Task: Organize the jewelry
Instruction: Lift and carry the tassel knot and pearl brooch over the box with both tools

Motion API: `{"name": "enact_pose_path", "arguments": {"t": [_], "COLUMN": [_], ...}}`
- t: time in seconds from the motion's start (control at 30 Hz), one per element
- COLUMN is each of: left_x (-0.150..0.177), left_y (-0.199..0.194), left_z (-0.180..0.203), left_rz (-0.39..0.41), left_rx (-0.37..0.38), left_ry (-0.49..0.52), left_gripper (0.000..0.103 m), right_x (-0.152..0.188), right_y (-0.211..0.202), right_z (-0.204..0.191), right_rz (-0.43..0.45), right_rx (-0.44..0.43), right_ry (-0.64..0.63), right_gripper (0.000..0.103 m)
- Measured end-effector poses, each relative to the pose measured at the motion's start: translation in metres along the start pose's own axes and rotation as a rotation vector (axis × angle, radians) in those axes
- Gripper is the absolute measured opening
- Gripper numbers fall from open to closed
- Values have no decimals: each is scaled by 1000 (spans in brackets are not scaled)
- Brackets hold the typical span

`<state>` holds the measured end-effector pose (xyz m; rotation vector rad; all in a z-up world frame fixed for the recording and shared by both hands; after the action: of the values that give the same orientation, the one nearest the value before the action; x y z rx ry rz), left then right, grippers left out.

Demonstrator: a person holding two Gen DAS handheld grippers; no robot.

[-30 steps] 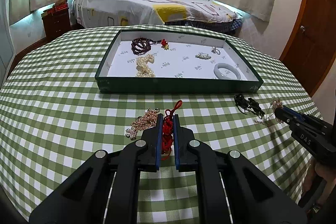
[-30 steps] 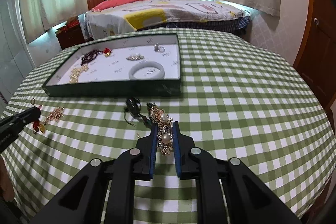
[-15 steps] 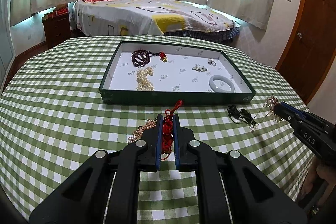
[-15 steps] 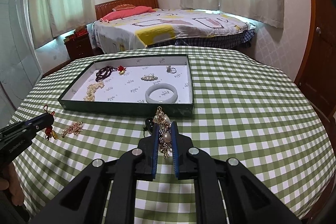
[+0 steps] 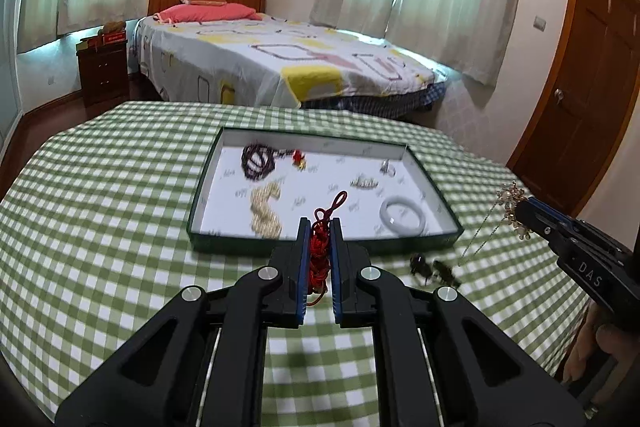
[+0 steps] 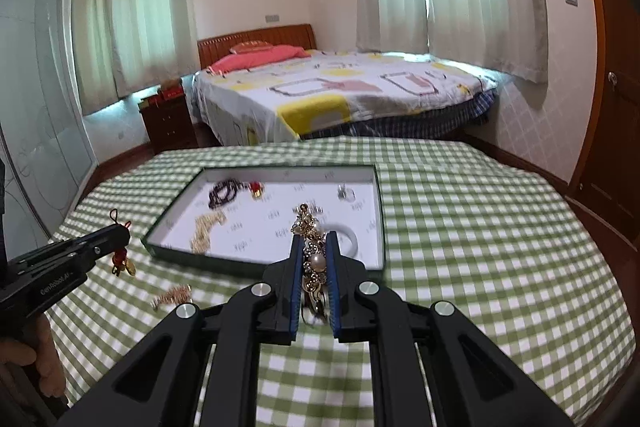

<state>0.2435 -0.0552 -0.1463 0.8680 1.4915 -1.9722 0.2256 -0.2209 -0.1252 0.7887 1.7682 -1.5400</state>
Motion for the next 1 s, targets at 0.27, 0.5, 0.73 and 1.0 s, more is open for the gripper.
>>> {"name": "enact_pose_path", "arguments": {"t": [0.27,0.5,0.73,1.0], "left_x": [-46,-87,-102,-72], "left_y": [10,43,96,180], "left_z": [9,15,19,10], "left_rz": [56,68,30,-136], "left_rx": [38,69,52,-9], "left_ry": [2,-24,-7,4], "left_gripper": [9,9,9,9], "right_x": [-48,-83,-88,-61], "right_y": [9,40,88,161], "right_z": [-8,-4,12,31], "right_rz": [78,111,70,-82], "right_rx": [-18,-4,18,34], "right_ry": [-30,-53,-49,-49], "right_gripper": [12,12,12,12]}}
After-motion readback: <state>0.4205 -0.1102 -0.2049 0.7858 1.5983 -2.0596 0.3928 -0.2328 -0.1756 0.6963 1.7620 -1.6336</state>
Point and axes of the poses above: each gripper's, at about its wrist camera, not at the fingertips, and y roughly the way its jaws point, z to its right, x to its underside, the point moved 8 cm from there along y, roughly the way its jaws point, and after that the axes turned 5 degrees about -z, right-handed, at the moved point
